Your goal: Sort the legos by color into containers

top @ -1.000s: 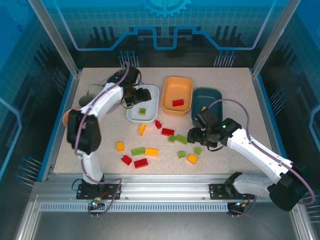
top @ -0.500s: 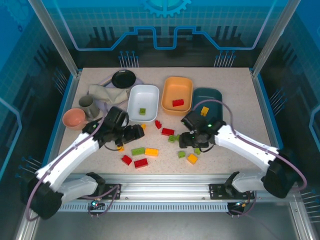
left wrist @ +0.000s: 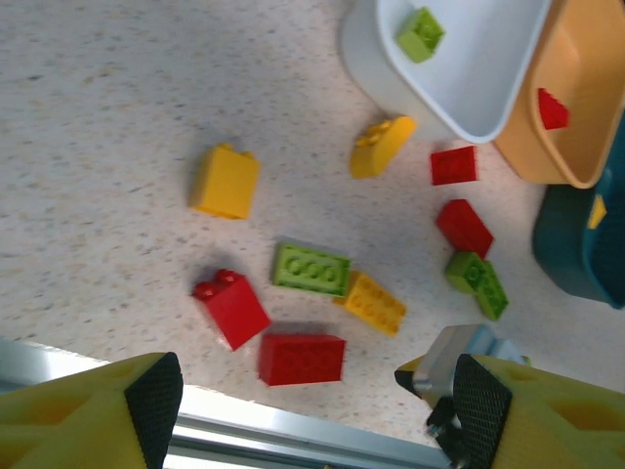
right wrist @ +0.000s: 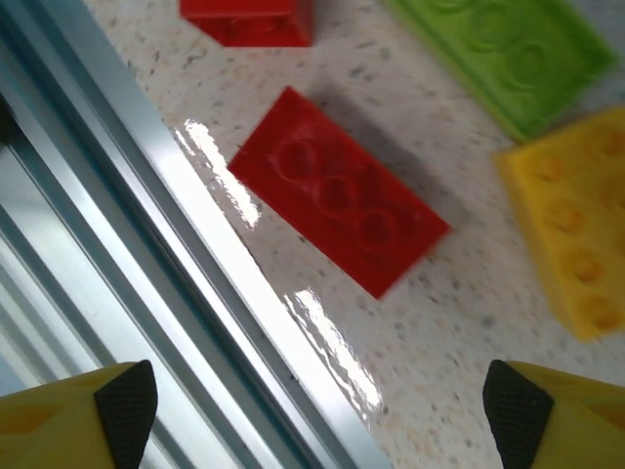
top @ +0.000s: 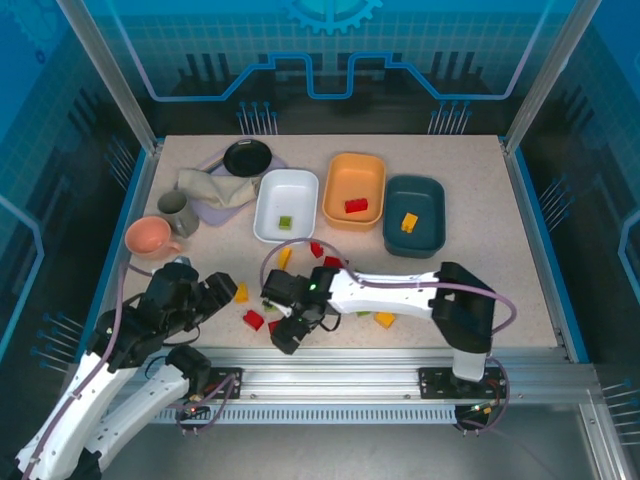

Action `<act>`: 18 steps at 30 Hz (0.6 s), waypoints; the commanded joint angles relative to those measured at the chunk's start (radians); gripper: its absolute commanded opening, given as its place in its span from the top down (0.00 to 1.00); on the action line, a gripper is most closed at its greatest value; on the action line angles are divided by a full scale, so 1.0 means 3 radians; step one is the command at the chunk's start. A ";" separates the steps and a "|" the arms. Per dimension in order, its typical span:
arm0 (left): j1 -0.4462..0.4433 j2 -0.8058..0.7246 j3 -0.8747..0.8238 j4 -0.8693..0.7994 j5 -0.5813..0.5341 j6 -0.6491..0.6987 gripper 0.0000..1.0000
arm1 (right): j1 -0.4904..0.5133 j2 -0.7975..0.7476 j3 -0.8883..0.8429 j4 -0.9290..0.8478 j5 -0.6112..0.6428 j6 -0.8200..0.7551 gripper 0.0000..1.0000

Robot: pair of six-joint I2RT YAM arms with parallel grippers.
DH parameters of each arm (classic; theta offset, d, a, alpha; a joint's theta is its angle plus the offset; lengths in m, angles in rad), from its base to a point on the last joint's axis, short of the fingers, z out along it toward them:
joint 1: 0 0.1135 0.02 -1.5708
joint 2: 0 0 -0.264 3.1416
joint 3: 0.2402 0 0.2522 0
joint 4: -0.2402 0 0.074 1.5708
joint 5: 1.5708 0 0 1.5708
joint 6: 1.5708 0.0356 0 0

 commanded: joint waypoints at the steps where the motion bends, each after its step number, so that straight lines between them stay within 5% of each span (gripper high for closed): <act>1: -0.0014 -0.0100 0.0142 -0.0339 -0.0171 -0.0078 0.23 | 0.0077 0.0179 0.0181 -0.0037 0.0269 -0.0543 0.08; 8: -0.0016 -0.0283 0.0184 -0.0487 -0.0219 -0.0126 0.23 | 0.0068 0.0467 0.0438 -0.0006 0.0422 -0.1187 0.10; 18: -0.0014 -0.0353 0.0215 -0.0520 -0.0243 -0.0136 0.23 | 0.0007 0.0843 0.0755 -0.0108 0.0306 -0.1369 0.29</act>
